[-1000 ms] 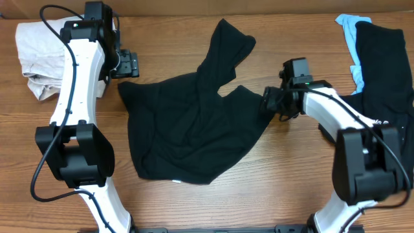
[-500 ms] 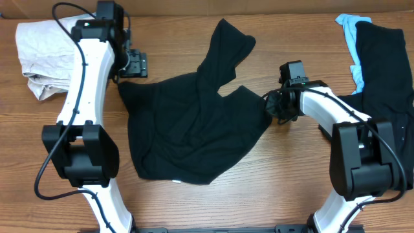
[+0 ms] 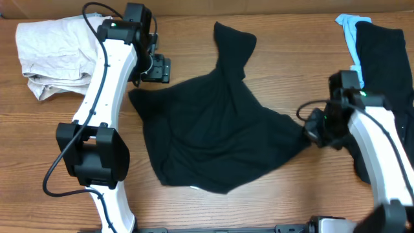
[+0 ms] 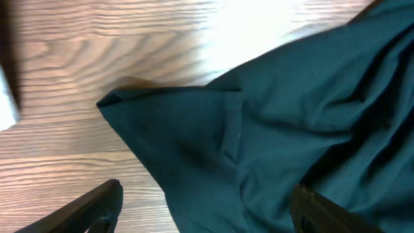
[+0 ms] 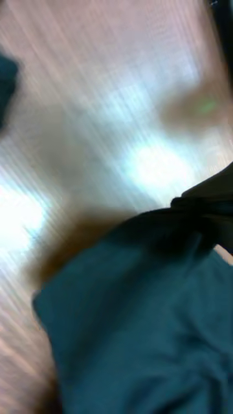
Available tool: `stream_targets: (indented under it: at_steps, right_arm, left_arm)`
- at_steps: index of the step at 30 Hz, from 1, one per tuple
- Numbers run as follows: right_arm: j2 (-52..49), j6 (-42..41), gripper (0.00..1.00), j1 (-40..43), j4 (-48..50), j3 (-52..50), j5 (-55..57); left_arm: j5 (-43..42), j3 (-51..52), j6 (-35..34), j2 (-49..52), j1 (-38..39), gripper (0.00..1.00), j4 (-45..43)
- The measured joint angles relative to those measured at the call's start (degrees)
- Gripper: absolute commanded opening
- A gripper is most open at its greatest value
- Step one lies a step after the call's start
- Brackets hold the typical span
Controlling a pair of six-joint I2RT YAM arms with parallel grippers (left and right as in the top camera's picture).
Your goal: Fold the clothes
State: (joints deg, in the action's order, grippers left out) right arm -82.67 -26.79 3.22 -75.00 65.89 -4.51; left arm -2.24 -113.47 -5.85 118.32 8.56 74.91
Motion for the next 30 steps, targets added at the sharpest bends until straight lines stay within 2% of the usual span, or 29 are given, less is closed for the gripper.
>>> stream_targets:
  at_steps: [6, 12, 19, 23, 27, 30]
  right_arm:
    - [8.74, -0.17, 0.04, -0.37, -4.09, -5.73, -0.2]
    - [17.86, -0.44, 0.04, -0.37, 1.29, -6.19, -1.49]
    - [18.32, -0.5, 0.04, -0.37, 3.82, -6.19, -1.9]
    - [17.59, -0.44, 0.04, -0.37, 5.51, -6.19, -1.92]
    - [17.51, -0.39, 0.04, -0.37, 6.64, -6.19, -1.9]
    - [17.46, -0.37, 0.04, -0.37, 7.5, -6.19, -1.92]
  left_arm:
    - [-1.38, 0.24, 0.79, 0.0, 2.58, 0.84, 0.09]
    - [-1.9, 0.72, 7.54, 0.52, 5.92, 0.84, -1.88]
    - [-2.27, 0.74, 11.08, 7.78, 8.04, 0.78, -0.76]
    - [-0.42, 1.07, 10.1, 12.52, 7.96, 0.76, -1.03]
    - [3.89, 1.53, 5.62, 14.49, 7.89, 0.74, -1.11]
    - [6.01, 1.53, 2.67, 14.56, 7.85, 0.61, -1.92]
